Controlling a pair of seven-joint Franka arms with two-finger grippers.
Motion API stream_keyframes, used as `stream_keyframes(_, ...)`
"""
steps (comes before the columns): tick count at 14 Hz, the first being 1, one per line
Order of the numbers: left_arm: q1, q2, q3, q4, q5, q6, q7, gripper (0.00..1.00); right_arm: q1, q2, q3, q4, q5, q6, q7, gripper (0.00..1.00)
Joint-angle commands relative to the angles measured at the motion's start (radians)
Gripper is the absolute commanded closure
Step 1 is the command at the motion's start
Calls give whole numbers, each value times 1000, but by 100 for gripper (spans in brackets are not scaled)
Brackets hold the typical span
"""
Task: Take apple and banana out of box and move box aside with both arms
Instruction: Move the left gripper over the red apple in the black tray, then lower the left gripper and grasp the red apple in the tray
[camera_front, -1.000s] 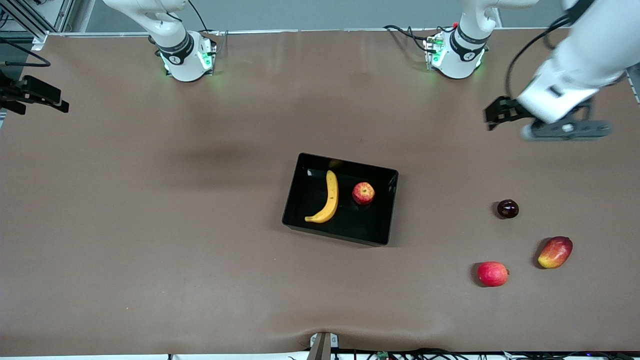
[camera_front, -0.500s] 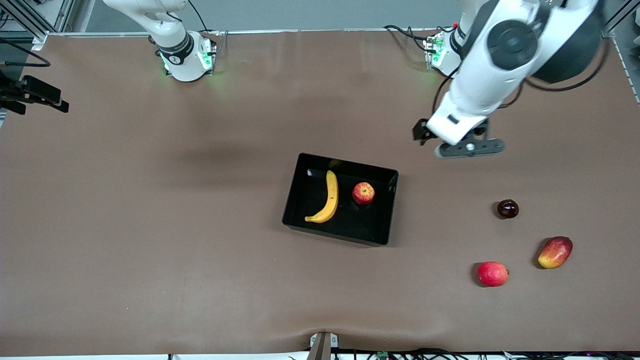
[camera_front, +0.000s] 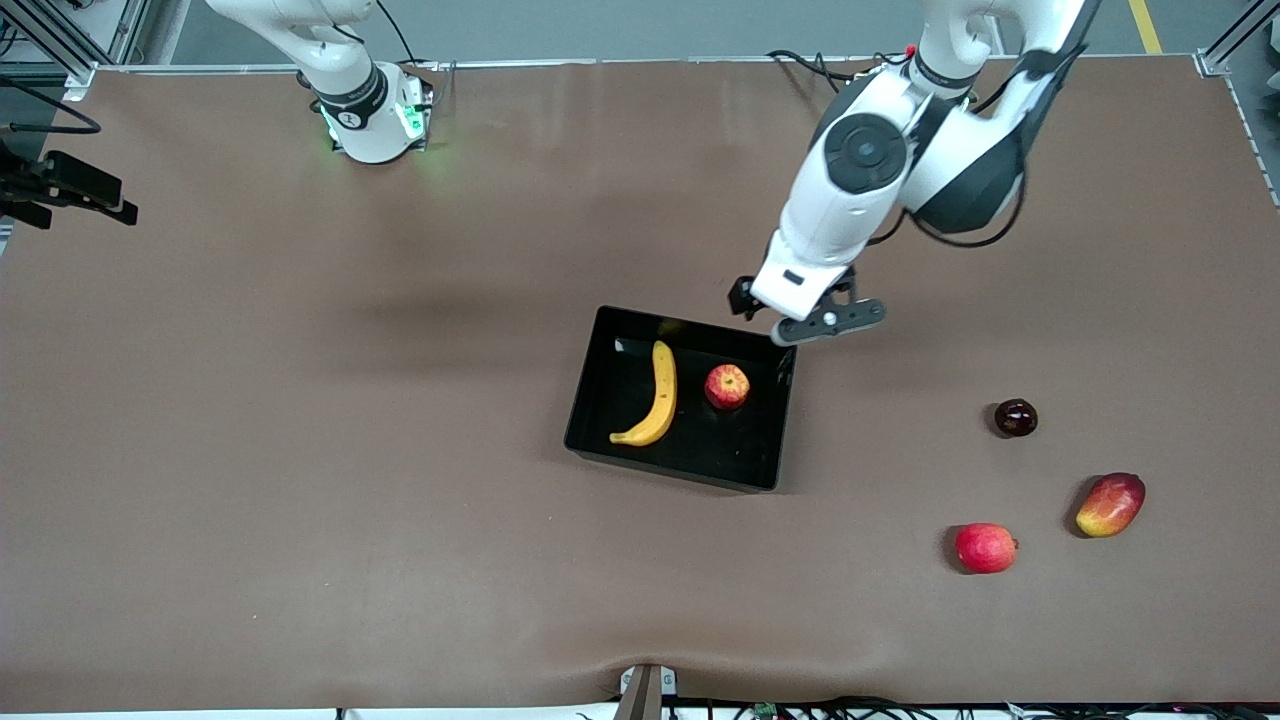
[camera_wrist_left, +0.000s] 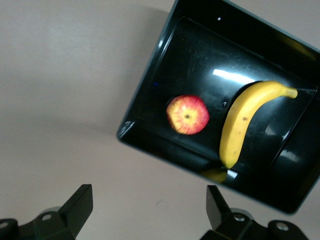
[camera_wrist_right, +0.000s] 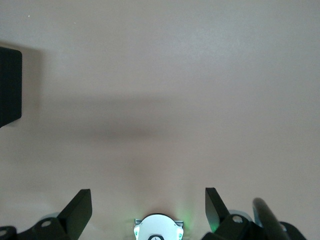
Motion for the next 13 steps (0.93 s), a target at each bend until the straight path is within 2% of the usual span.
stream_keyframes(1, -15, 81, 0, 13, 53, 88, -82, 0, -10, -31, 7, -26, -4, -1, 3, 0)
stream_keyframes(7, -35, 243, 0, 22, 189, 277, -262, 0, -10, -31, 7, -26, -4, -1, 3, 0)
stream_keyframes(13, -37, 353, 0, 46, 196, 346, -269, 0, -10, -31, 7, -26, -4, -1, 3, 0)
